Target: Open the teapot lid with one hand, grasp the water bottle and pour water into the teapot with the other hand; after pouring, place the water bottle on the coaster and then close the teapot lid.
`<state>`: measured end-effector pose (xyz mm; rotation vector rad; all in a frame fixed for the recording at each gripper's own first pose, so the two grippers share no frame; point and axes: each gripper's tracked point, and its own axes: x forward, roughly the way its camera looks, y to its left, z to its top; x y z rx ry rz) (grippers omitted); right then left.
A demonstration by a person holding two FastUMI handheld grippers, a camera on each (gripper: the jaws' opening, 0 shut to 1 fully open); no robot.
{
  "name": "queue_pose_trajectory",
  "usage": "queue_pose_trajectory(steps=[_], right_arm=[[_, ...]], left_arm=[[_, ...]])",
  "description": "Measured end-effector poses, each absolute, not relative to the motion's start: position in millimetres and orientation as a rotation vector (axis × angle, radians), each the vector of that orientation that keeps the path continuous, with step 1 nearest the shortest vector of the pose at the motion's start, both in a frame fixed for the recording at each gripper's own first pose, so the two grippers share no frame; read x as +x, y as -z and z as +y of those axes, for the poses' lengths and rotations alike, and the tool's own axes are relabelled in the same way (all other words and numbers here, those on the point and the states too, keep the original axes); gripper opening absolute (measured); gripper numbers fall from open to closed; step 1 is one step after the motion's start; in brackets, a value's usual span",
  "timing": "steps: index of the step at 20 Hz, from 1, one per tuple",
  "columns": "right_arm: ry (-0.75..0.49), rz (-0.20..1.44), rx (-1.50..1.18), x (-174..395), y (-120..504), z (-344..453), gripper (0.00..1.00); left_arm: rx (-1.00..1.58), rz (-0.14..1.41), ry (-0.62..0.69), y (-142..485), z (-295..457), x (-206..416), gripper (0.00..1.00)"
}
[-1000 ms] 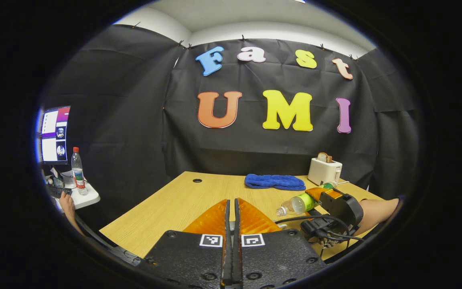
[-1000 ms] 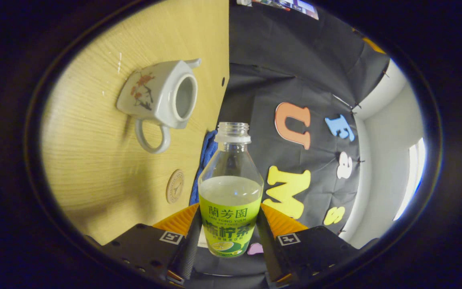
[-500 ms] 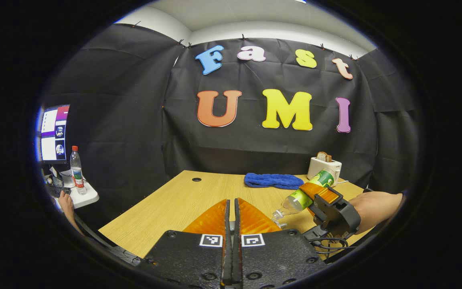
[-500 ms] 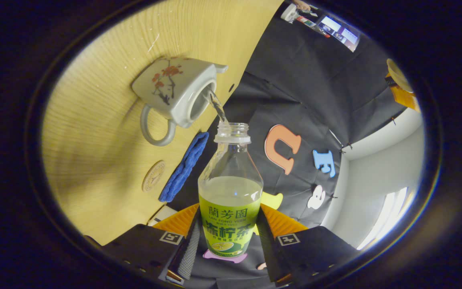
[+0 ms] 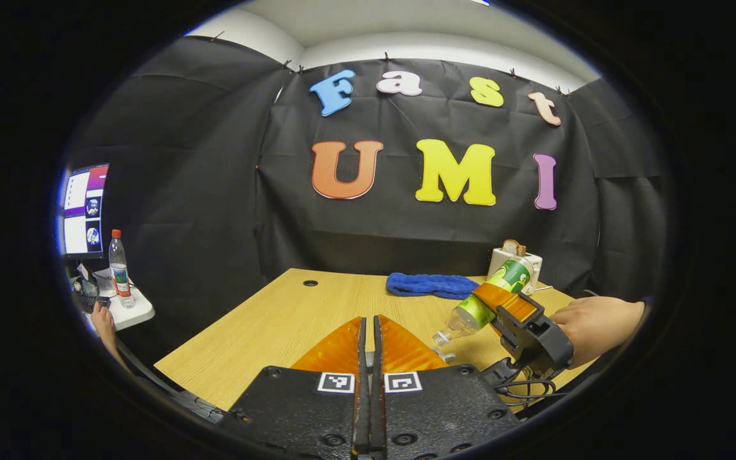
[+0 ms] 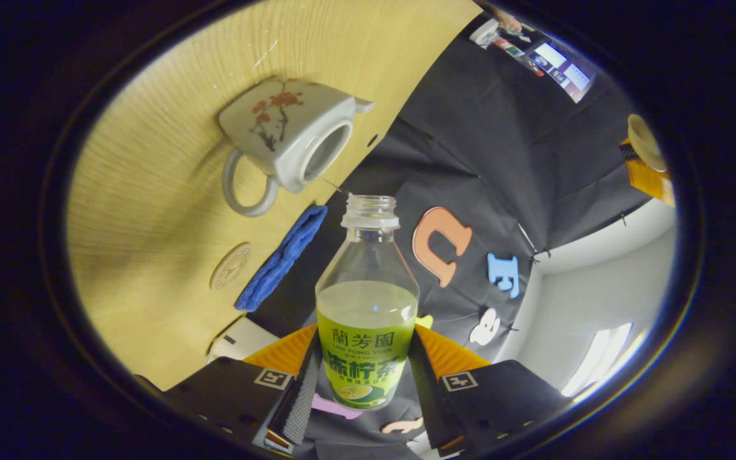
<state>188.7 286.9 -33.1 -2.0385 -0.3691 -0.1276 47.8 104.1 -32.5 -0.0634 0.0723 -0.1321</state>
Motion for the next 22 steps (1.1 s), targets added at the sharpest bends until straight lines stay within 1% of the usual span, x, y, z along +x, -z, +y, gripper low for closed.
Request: queue_pose_trajectory(steps=[2, 3, 4, 5, 8, 15, 16, 17, 20, 21, 22], right_arm=[[0.151, -0.393, -2.077, 186, 30, 289, 0.72], [0.154, -0.411, -2.095, 184, 30, 292, 0.70], [0.159, -0.426, -2.109, 183, 30, 292, 0.70], [0.169, -0.438, -2.123, 181, 30, 292, 0.72], [0.176, -0.471, -2.143, 174, 30, 295, 0.72], [0.193, -0.516, -2.164, 175, 28, 299, 0.72], [0.193, -0.527, -2.168, 174, 28, 300, 0.70], [0.197, -0.532, -2.173, 173, 28, 300, 0.72], [0.208, -0.538, -2.177, 174, 27, 300, 0.72], [0.209, -0.541, -2.179, 173, 27, 300, 0.70], [0.213, -0.543, -2.179, 174, 26, 300, 0.72]], left_arm=[[-0.067, 0.078, 0.134, 34, 103, 49, 0.02], [-0.068, 0.079, 0.134, 35, 102, 49, 0.03], [-0.070, 0.082, 0.134, 36, 103, 50, 0.03], [-0.072, 0.087, 0.133, 37, 104, 51, 0.03], [-0.074, 0.091, 0.127, 38, 104, 51, 0.03], [-0.067, 0.096, 0.140, 40, 100, 52, 0.03], [-0.066, 0.098, 0.140, 42, 100, 53, 0.03], [-0.064, 0.100, 0.139, 42, 101, 54, 0.03], [-0.066, 0.102, 0.138, 43, 102, 52, 0.03], [-0.065, 0.100, 0.139, 42, 102, 53, 0.03], [-0.064, 0.100, 0.138, 43, 103, 53, 0.03]])
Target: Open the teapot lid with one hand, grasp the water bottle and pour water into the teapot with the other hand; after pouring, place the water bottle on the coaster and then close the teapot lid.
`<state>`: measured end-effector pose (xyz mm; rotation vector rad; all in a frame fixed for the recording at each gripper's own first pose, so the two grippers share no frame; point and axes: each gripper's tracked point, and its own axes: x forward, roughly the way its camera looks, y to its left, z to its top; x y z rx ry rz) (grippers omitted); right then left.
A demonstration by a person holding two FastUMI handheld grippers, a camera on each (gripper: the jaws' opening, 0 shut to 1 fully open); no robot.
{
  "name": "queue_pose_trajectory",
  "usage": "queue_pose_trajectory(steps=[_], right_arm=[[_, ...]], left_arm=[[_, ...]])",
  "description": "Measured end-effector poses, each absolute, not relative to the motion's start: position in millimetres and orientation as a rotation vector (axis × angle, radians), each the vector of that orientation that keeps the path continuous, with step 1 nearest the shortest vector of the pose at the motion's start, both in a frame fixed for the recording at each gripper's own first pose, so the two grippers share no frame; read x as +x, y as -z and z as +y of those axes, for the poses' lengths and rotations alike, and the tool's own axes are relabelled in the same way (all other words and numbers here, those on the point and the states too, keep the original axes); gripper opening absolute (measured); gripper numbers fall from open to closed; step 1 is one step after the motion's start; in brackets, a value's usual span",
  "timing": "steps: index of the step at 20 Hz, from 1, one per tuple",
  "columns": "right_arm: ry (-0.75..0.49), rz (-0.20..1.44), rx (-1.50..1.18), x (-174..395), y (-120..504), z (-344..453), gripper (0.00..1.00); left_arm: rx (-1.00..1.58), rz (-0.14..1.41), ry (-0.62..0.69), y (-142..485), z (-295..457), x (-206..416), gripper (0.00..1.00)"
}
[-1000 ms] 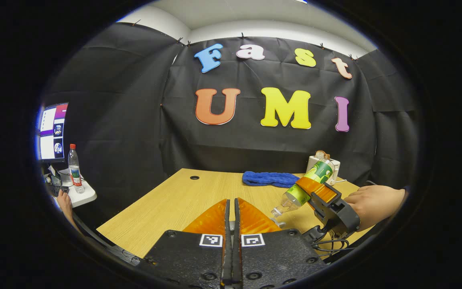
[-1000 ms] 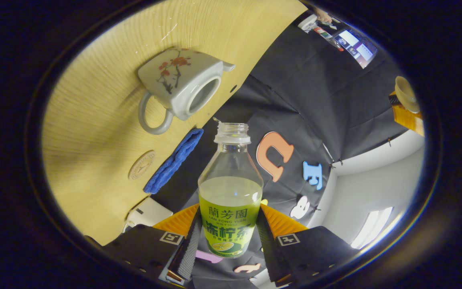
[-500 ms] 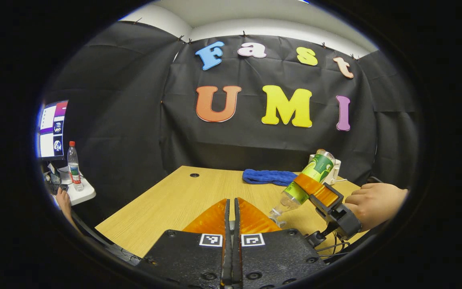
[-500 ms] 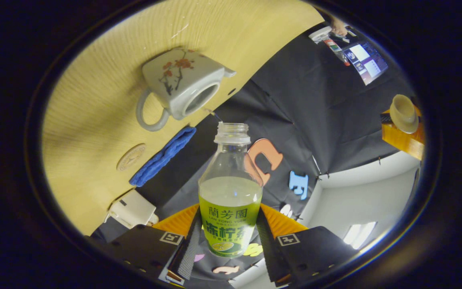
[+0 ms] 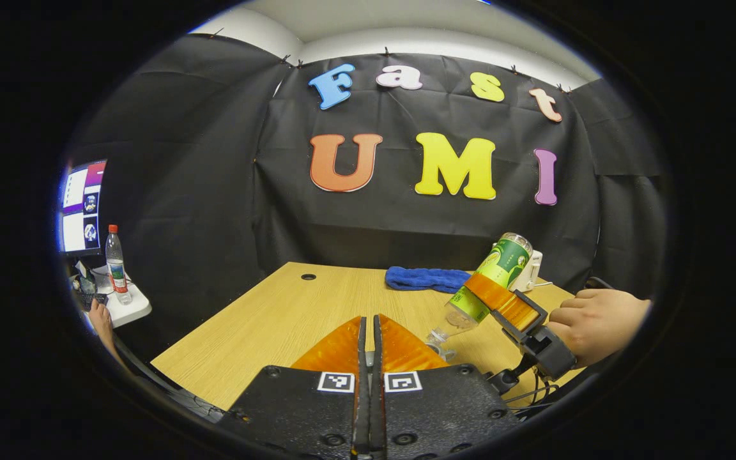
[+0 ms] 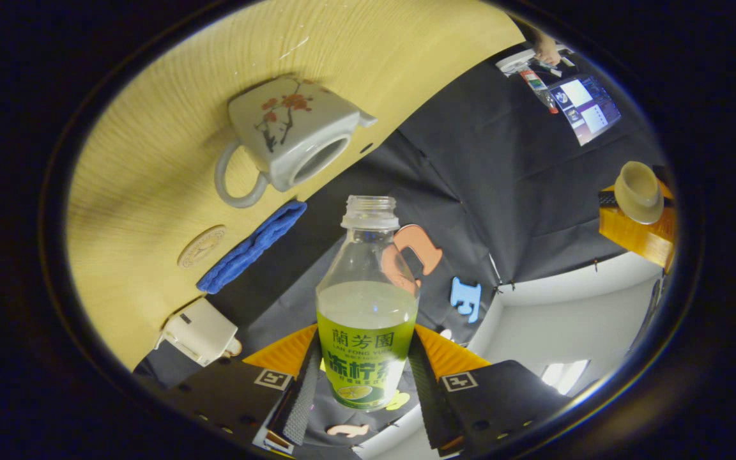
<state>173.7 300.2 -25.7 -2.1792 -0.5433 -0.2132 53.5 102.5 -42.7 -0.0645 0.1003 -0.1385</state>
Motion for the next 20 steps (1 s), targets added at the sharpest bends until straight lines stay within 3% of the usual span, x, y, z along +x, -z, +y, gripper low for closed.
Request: queue_pose_trajectory(steps=[10, 16, 20], right_arm=[[0.219, -0.558, -2.102, 173, 25, 297, 0.72], [0.162, -0.502, -1.761, 184, 24, 270, 0.70], [0.104, -0.392, -1.391, 200, 37, 222, 0.75]], left_arm=[[-0.056, 0.100, 0.137, 44, 100, 55, 0.03], [-0.074, 0.082, 0.118, 40, 103, 60, 0.04], [-0.097, 0.098, 0.111, 47, 99, 64, 0.03]])
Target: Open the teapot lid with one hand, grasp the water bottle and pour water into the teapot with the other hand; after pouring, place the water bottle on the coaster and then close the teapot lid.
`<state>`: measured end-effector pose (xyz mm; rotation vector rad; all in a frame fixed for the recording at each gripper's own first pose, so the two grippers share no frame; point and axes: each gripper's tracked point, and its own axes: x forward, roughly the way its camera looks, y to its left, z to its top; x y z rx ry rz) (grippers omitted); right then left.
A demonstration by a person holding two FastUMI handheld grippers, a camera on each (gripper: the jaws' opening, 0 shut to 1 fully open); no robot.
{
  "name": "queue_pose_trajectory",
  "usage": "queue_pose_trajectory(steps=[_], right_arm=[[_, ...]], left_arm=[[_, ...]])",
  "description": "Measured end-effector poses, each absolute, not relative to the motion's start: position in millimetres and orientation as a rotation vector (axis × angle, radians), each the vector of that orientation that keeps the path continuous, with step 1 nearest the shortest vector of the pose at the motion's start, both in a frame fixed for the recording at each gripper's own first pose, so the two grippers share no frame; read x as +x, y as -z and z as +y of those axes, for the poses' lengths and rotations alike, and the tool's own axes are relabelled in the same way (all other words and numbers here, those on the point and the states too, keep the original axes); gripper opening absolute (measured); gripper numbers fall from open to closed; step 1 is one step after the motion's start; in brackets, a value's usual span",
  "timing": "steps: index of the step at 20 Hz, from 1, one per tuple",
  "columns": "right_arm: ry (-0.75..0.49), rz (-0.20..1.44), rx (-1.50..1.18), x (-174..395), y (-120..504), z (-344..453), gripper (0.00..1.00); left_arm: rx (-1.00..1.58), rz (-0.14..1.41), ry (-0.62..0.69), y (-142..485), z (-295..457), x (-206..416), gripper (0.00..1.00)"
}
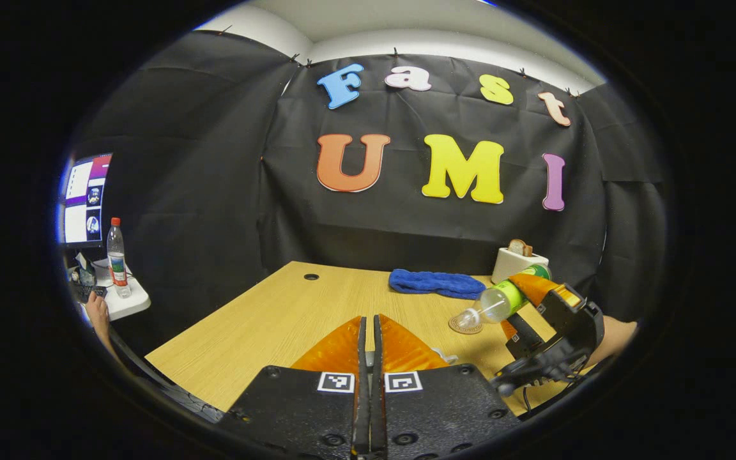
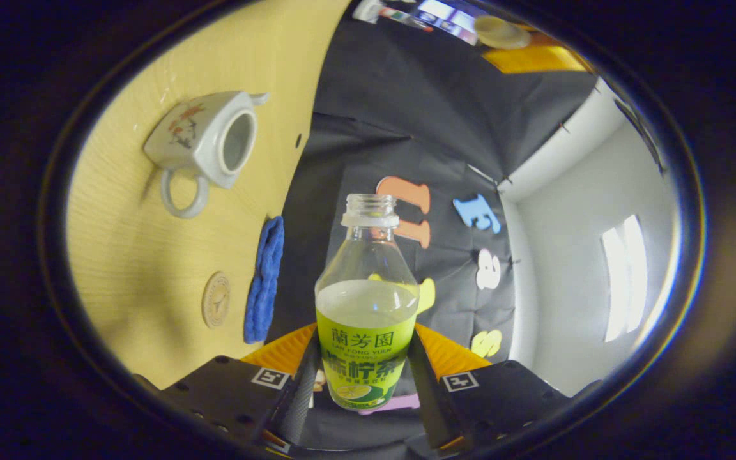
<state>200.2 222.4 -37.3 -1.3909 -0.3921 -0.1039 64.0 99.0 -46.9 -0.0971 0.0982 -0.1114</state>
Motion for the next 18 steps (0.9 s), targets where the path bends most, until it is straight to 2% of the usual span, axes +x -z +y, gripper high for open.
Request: queue_pose_trajectory(steps=[2, 3, 5, 7, 8, 9, 10, 11, 13, 15, 16, 18], right_arm=[[0.077, -0.317, -1.171, 198, 43, 200, 0.71], [0.062, -0.275, -1.070, 198, 48, 191, 0.75], [0.038, -0.186, -0.878, 198, 58, 170, 0.71], [-0.005, -0.115, -0.701, 195, 68, 161, 0.75], [-0.027, -0.093, -0.626, 194, 70, 155, 0.71], [-0.031, -0.075, -0.559, 194, 70, 149, 0.75], [-0.056, -0.055, -0.488, 193, 71, 144, 0.72], [-0.079, -0.032, -0.410, 194, 71, 142, 0.75], [-0.137, 0.032, -0.226, 195, 69, 141, 0.72], [-0.186, 0.091, -0.057, 207, 66, 143, 0.71], [-0.214, 0.119, 0.014, 214, 65, 144, 0.75], [-0.219, 0.153, 0.086, 235, 61, 140, 0.74]], left_arm=[[-0.100, 0.097, 0.115, 47, 95, 66, 0.03], [-0.102, 0.097, 0.117, 46, 93, 68, 0.03], [-0.109, 0.093, 0.132, 47, 84, 70, 0.03], [-0.119, 0.096, 0.158, 49, 72, 72, 0.03], [-0.117, 0.103, 0.166, 52, 68, 74, 0.04], [-0.104, 0.102, 0.171, 53, 65, 74, 0.04], [-0.088, 0.101, 0.173, 54, 63, 75, 0.03], [-0.080, 0.104, 0.171, 56, 62, 76, 0.02], [-0.073, 0.107, 0.181, 57, 56, 77, 0.04], [-0.065, 0.100, 0.184, 57, 53, 78, 0.03], [-0.062, 0.097, 0.184, 58, 52, 79, 0.03], [-0.049, 0.092, 0.176, 60, 52, 82, 0.03]])
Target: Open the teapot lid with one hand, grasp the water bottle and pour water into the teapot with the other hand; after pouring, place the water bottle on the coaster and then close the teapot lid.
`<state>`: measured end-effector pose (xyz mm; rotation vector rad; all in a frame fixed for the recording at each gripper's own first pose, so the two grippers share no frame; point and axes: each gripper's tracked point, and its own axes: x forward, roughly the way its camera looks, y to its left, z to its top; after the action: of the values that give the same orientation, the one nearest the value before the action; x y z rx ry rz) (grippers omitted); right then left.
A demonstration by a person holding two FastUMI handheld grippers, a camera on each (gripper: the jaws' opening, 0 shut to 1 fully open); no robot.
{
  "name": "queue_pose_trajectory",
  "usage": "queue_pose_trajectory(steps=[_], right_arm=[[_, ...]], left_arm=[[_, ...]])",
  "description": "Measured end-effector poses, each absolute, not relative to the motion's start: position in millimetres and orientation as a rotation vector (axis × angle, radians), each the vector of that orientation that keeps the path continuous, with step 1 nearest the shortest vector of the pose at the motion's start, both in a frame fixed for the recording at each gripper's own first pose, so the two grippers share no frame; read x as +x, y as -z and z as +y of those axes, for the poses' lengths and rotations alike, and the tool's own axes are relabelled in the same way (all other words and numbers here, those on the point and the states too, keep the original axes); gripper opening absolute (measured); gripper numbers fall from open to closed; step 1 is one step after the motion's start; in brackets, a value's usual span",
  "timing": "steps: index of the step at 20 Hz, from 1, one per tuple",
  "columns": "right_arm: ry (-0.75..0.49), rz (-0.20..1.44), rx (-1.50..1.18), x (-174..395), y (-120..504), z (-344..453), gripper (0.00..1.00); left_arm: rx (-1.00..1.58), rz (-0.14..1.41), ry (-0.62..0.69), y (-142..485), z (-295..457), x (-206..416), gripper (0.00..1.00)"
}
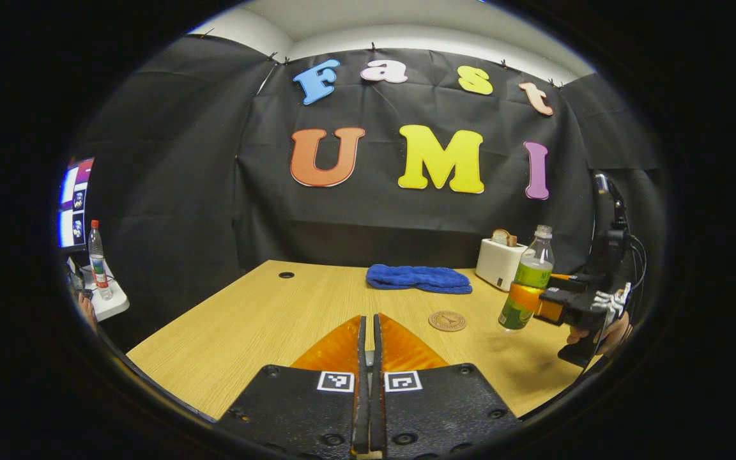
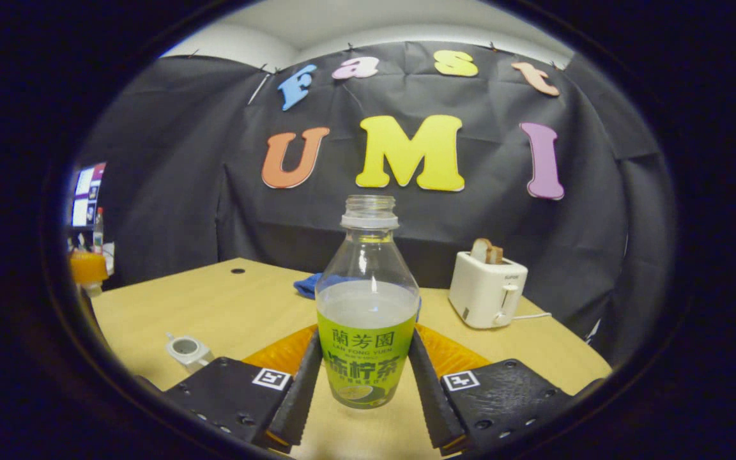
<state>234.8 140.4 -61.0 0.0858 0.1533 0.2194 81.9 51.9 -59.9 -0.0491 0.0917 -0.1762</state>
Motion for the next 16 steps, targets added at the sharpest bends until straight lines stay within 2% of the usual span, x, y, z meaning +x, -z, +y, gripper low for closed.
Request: queue_pose_trajectory(steps=[1, 9, 16], right_arm=[[-0.224, 0.169, 0.102, 245, 61, 141, 0.71], [-0.281, 0.222, 0.113, 314, 79, 189, 0.72], [-0.301, 0.225, 0.081, 348, 101, 231, 0.71]], left_arm=[[-0.041, 0.091, 0.181, 61, 49, 83, 0.03], [-0.034, 0.082, 0.173, 74, 52, 100, 0.04], [-0.102, 0.110, 0.251, 87, 43, 106, 0.04]])
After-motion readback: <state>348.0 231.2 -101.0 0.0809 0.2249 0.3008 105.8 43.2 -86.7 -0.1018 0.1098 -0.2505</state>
